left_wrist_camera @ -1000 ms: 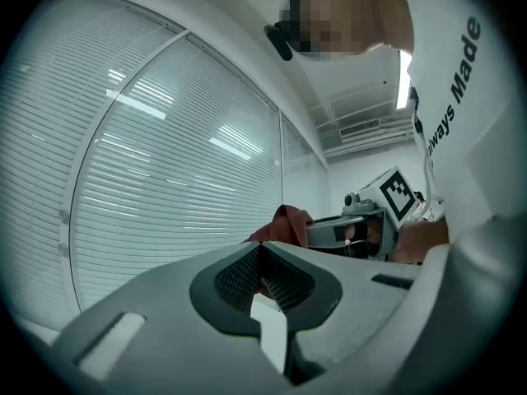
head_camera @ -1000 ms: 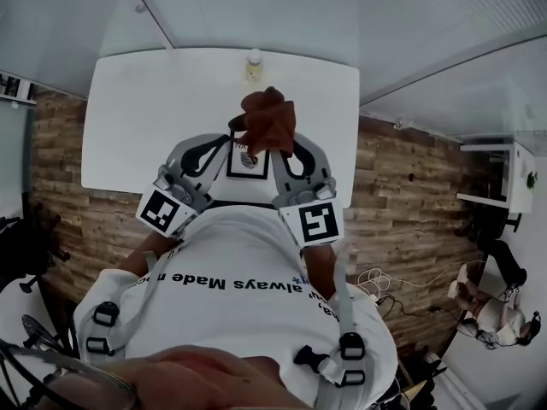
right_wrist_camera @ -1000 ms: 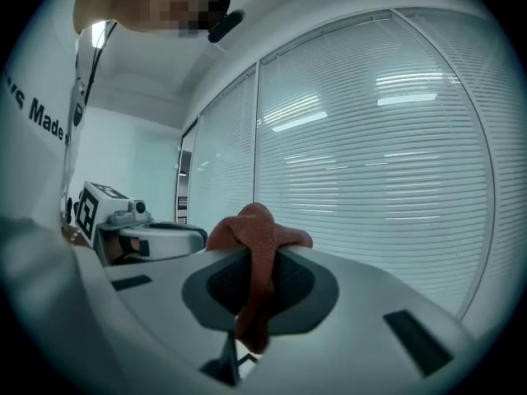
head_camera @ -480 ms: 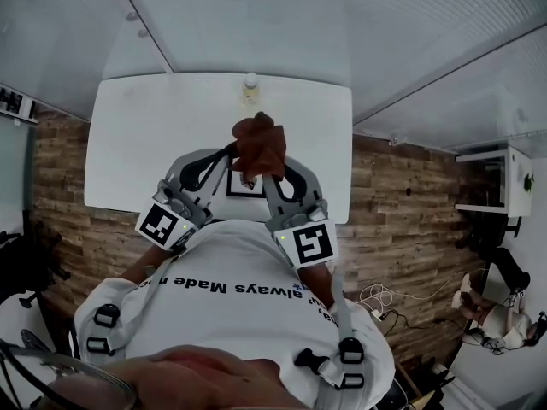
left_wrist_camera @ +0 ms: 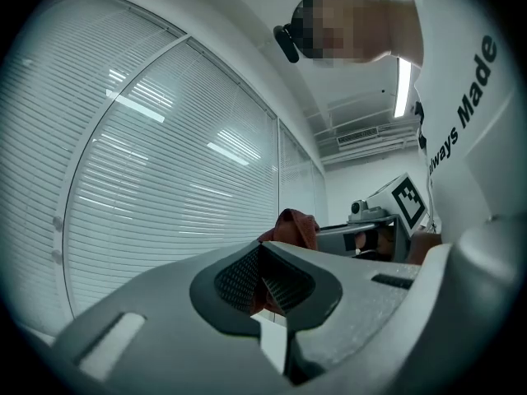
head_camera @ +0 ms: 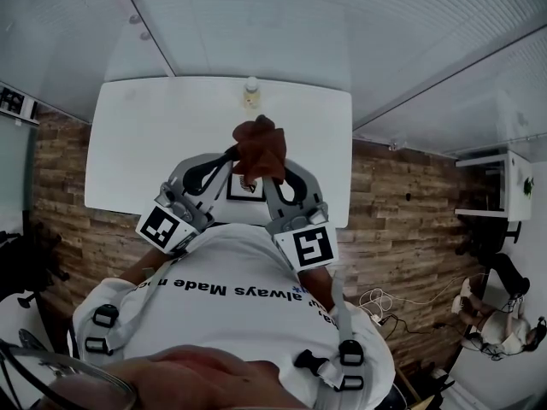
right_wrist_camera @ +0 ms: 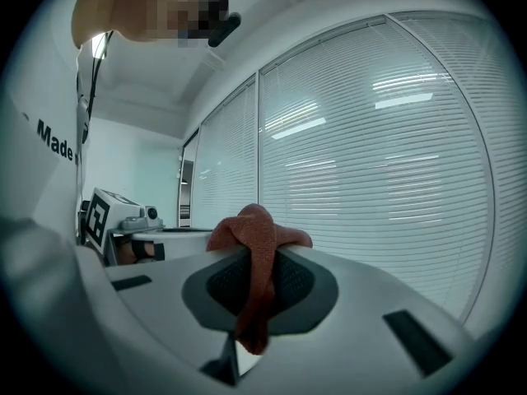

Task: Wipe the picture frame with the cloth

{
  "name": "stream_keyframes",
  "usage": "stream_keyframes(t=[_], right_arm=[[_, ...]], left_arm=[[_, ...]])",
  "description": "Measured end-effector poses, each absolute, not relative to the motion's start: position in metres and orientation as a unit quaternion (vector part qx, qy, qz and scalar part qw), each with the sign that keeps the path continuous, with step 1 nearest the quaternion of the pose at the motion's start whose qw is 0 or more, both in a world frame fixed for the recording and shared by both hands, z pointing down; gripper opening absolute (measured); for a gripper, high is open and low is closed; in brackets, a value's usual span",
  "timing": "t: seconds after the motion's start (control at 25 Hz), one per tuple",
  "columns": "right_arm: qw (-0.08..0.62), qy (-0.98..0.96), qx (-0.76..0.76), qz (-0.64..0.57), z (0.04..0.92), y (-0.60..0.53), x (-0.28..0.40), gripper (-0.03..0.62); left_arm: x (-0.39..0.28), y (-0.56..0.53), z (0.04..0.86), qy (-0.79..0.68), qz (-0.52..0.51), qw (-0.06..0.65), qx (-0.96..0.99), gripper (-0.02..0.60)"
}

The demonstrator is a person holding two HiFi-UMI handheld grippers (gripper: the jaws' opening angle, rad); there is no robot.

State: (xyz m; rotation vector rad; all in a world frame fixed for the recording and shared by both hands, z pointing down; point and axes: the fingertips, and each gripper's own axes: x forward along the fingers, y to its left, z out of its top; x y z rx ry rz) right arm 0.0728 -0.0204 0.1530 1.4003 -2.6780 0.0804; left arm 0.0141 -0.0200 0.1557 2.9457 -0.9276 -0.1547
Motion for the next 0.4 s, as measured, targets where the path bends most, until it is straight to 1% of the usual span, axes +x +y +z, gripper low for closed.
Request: stream_keyframes(t=[0.16, 0.4], right_arm=[[0.06, -0.885, 0.46, 0.023, 0.1495, -0.0197, 0.0684, 0.015], [0.062, -0.886, 0.459, 0.022, 0.1504, -0.0263, 0.0676, 0.015]], left_arm=[[0.0067, -0.019, 0.1447, -0.298, -0.089, -0.007, 0.95, 0.003], [0.0039, -0.0245, 0.1477, -0.297, -0.085, -0.009, 0.951, 0.003]])
